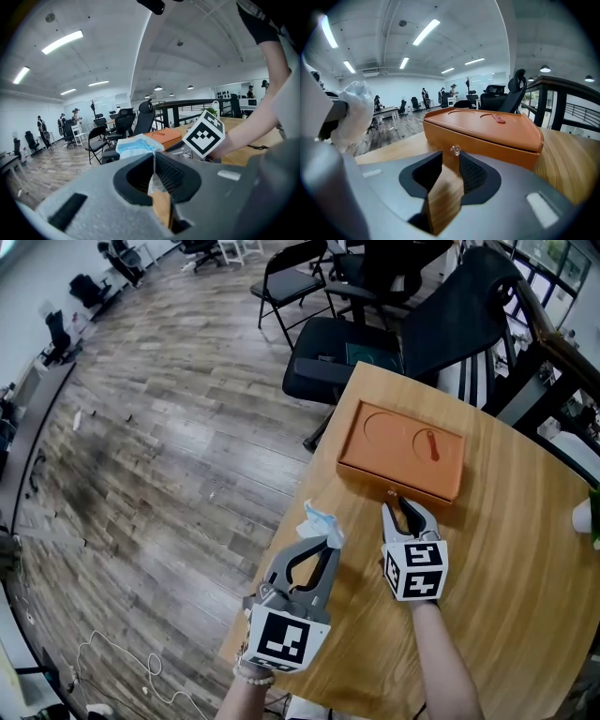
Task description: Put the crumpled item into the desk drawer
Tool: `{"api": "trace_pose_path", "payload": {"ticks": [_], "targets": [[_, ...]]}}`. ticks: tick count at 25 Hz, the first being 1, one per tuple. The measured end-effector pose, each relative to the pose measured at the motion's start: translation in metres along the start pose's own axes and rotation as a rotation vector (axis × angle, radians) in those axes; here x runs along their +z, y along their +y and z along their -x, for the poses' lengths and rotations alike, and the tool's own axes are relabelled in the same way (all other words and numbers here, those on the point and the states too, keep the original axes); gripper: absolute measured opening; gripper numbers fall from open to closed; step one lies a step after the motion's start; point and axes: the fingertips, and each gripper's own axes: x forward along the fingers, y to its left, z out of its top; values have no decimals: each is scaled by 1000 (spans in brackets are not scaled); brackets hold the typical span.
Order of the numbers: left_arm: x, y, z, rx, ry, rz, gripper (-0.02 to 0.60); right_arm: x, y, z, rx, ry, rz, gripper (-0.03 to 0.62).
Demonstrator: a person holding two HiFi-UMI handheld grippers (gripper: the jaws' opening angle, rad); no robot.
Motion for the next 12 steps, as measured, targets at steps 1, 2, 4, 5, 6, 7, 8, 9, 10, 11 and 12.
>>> {"api": "trace_pose_path", "payload": {"ticks": [1,2,4,5,6,7,8,9,10,11,12], "targets": [[0,1,0,-1,1,3,20,0,0,-2,-6,6,-1,106],[-1,2,0,-3,3,7,20,0,-1,-4,-12,11,-2,106],[-1,2,0,-4,3,13,20,-1,-3,-6,-27,21,-5,106],[-2,2,0,-4,3,14,20,-1,-4,-7,-34,25,-8,106],[-2,2,0,-4,4,13,20,-2,-5,-8,-40,29,-9,106],[-2,2,0,-4,5,11,20,-2,-6,-8,-45,34,-10,106],[-2,2,0,-4,5,10,20,-3,-7,-8,-48,39,-9,106],[-2,2,-1,-4,7,12,20,-3,-7,-9,-51,42,-8,106],[-3,2,-1,-3,9,14,20,-3,-8,-9,-53,44,-8,106],[-4,2,-1,-2,10,13,20,-3,-8,-10,-55,45,-9,106],[-4,2,-1,-1,10,9,20,-3,-9,-10,-58,45,-10,106]]}}
